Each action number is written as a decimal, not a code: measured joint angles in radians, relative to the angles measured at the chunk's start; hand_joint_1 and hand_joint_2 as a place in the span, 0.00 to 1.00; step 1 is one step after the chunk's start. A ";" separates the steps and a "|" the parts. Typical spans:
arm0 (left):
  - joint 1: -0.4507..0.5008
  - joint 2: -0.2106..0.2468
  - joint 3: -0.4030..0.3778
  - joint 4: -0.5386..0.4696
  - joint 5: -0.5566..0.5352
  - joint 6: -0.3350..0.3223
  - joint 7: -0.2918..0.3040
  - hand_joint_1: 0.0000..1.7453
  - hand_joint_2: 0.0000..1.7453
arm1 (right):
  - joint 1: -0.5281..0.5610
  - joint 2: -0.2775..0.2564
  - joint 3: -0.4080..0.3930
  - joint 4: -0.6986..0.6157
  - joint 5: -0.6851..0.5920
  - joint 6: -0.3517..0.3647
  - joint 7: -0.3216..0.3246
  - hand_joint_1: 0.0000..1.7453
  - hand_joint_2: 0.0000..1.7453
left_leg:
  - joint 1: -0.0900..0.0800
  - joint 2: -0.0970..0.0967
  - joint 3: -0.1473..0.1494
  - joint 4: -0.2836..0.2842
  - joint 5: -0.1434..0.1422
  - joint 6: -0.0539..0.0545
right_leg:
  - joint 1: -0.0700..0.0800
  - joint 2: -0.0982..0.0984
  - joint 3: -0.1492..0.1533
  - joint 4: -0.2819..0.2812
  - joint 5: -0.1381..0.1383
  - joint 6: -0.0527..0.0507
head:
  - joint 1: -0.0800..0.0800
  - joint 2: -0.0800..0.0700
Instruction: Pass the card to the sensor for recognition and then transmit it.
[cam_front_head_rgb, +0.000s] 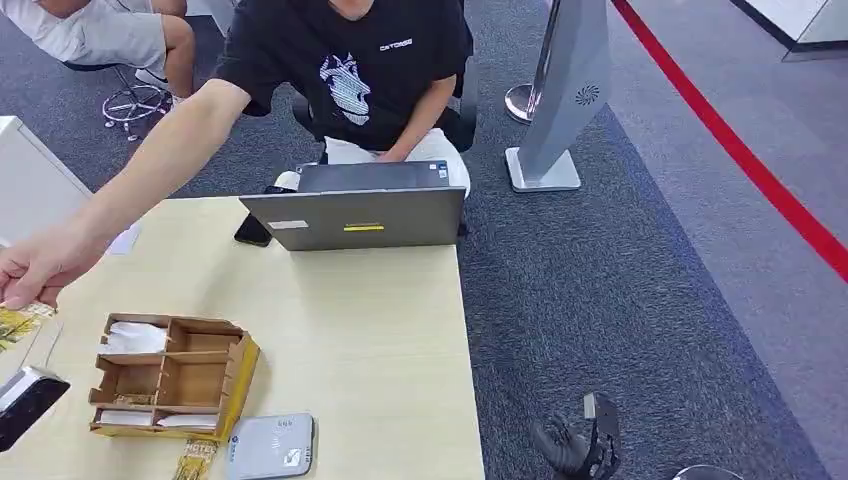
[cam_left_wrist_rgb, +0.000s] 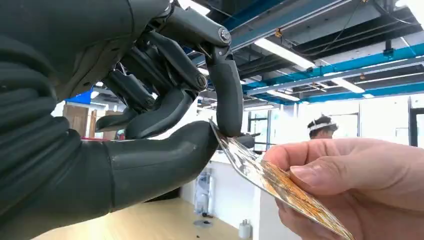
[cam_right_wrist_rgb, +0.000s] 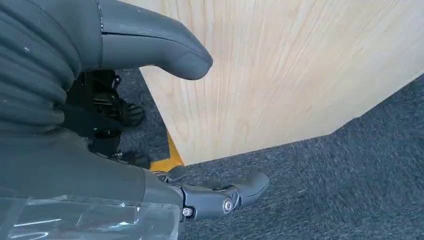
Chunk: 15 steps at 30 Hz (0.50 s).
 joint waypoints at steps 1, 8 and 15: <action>0.000 0.000 0.000 0.002 0.002 0.000 0.000 0.84 1.00 | 0.000 0.000 0.000 0.000 0.000 0.000 0.000 0.00 1.00 | 0.000 0.000 0.000 0.000 0.000 0.000 | 0.000 0.000 0.000 0.000 0.000 0.000 | 0.000 0.000; 0.006 0.000 0.004 0.005 0.010 0.000 0.000 0.00 1.00 | 0.000 0.000 0.002 0.000 0.000 0.000 0.000 0.00 1.00 | 0.000 0.000 0.000 0.000 0.000 0.000 | 0.000 0.000 0.000 0.000 0.000 0.000 | 0.000 0.000; 0.008 -0.006 0.005 0.008 0.010 0.000 0.000 0.00 1.00 | 0.000 0.000 0.003 0.000 0.000 0.000 0.000 0.00 1.00 | 0.000 0.000 0.000 0.000 0.000 0.000 | 0.000 0.000 0.000 0.000 0.000 0.000 | 0.000 0.000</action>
